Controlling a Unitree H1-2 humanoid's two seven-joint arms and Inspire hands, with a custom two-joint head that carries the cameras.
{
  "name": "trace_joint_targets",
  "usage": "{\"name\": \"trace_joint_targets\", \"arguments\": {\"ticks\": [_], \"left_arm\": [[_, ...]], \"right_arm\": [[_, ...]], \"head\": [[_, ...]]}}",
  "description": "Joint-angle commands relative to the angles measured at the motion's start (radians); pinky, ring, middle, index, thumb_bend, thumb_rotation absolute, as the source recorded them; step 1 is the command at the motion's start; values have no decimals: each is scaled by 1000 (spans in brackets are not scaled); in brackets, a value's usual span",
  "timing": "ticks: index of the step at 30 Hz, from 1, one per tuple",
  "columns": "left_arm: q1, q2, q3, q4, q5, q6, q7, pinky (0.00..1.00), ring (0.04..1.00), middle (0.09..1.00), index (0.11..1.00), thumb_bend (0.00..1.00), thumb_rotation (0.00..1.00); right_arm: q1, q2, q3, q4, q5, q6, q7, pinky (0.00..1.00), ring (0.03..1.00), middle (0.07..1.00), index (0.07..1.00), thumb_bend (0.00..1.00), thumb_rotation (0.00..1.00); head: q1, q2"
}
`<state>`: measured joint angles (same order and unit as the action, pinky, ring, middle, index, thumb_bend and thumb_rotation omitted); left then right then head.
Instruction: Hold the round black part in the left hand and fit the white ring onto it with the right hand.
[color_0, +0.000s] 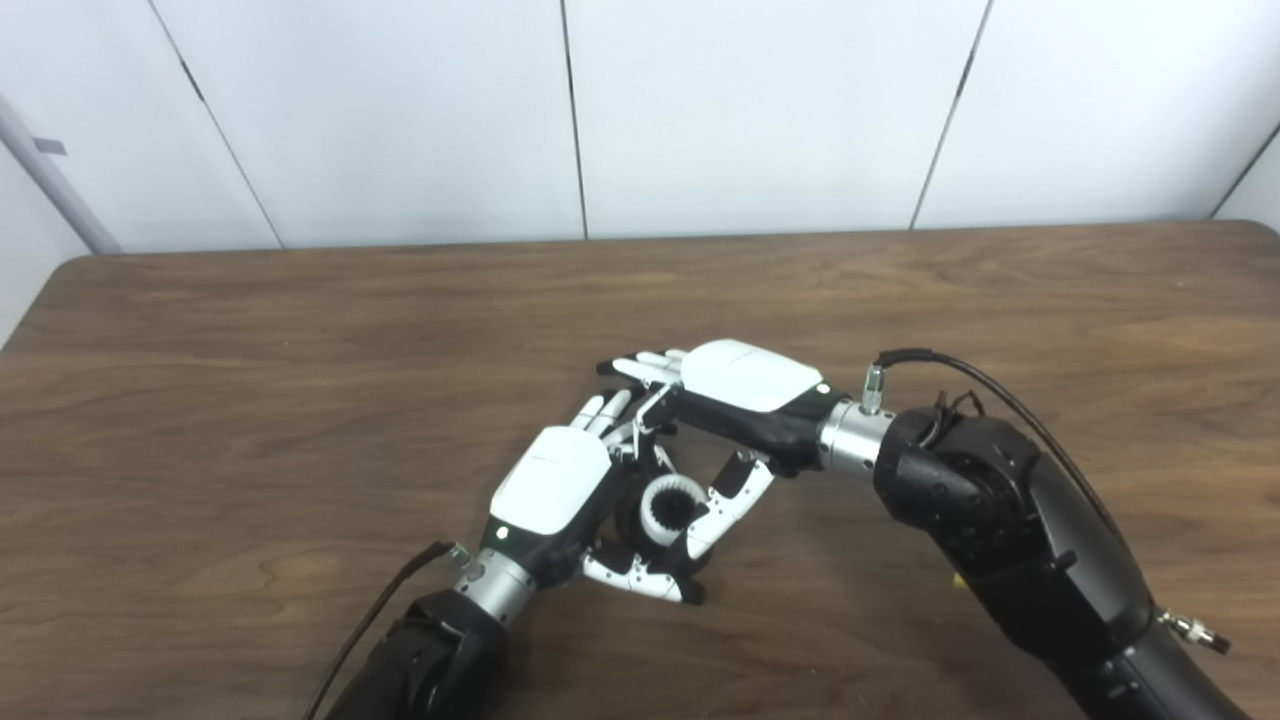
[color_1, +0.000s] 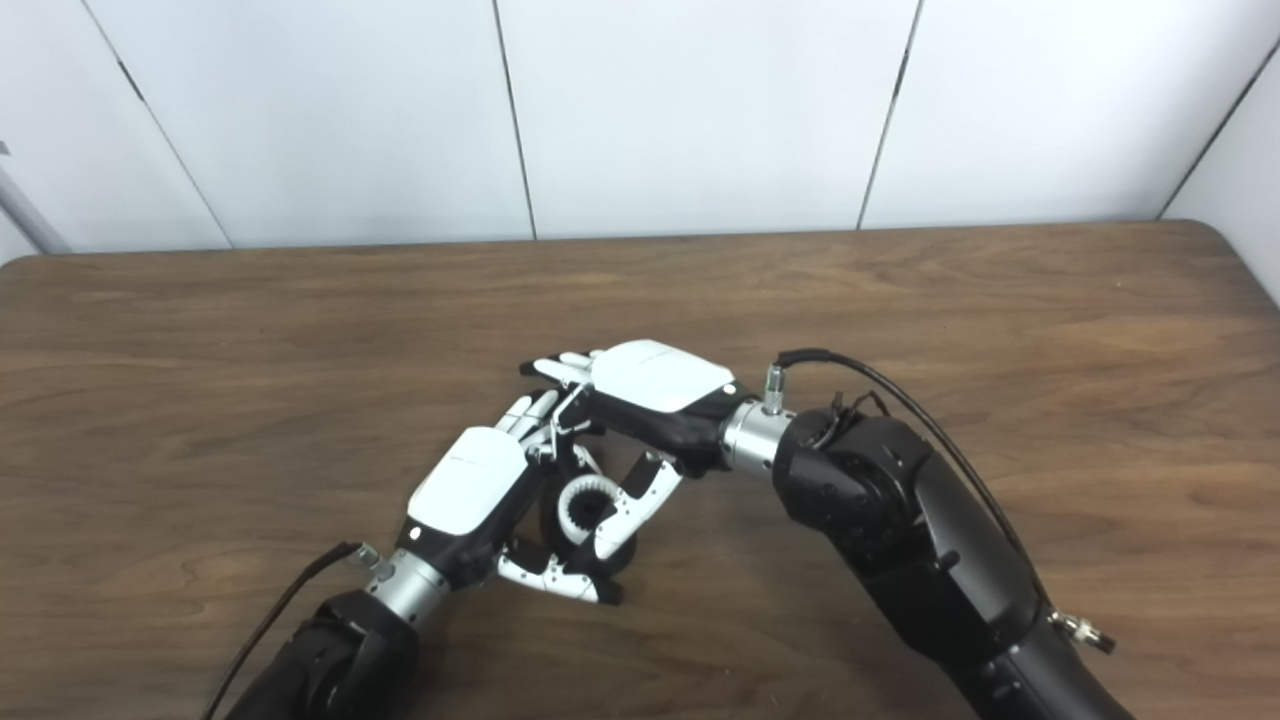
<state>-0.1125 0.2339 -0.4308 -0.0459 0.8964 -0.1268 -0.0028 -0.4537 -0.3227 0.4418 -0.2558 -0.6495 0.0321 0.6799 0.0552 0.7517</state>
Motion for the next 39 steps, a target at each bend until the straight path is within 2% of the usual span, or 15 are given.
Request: {"name": "trace_joint_targets", "arguments": {"ticks": [1, 10, 12, 15, 22, 30, 34, 37, 39], "left_arm": [[-20, -2, 0, -3, 2, -7, 0, 1000, 1000, 849, 479, 521, 48], [-22, -1, 3, 0, -2, -3, -7, 1000, 1000, 856, 479, 520, 48], [-24, -1, 4, 7, -3, -3, -6, 1000, 1000, 856, 479, 520, 48], [-28, -1, 6, 22, -8, -8, 2, 1000, 1000, 855, 479, 520, 48], [-44, -14, 12, 96, -38, -5, 16, 1000, 1000, 855, 479, 520, 47], [-48, -44, 50, 143, -164, 24, -38, 1000, 1000, 865, 479, 521, 46], [-57, -50, 62, 165, -192, 32, -49, 1000, 1000, 861, 479, 520, 47], [-70, -52, 67, 195, -197, 21, -38, 1000, 1000, 858, 479, 520, 46], [-83, -54, 69, 221, -199, 15, -28, 1000, 1000, 857, 479, 520, 47]], "right_arm": [[-31, 4, -5, -31, 18, -3, -3, 1000, 1000, 1000, 915, 1000, 514], [-30, -7, -12, -38, 34, 17, 9, 1000, 1000, 1000, 927, 1000, 514], [-25, -5, -22, -42, 39, 27, 3, 1000, 1000, 1000, 944, 1000, 546], [-14, 7, -46, -45, 54, 39, -22, 1000, 1000, 1000, 991, 1000, 596], [22, 40, -107, -38, 99, 36, -98, 1000, 1000, 1000, 1000, 1000, 654], [55, 39, -115, -20, 105, 26, -146, 1000, 1000, 1000, 1000, 1000, 644], [81, 24, -122, -17, 114, 17, -163, 1000, 1000, 1000, 1000, 1000, 658], [113, 22, -149, -12, 151, 19, -183, 1000, 1000, 1000, 1000, 1000, 669], [148, 25, -191, -17, 205, 29, -204, 1000, 1000, 1000, 1000, 1000, 670]], "head": [[1, 2], [0, -3], [1, -9], [3, -15], [15, -35], [29, -52], [32, -58], [27, -71], [25, -81]]}}
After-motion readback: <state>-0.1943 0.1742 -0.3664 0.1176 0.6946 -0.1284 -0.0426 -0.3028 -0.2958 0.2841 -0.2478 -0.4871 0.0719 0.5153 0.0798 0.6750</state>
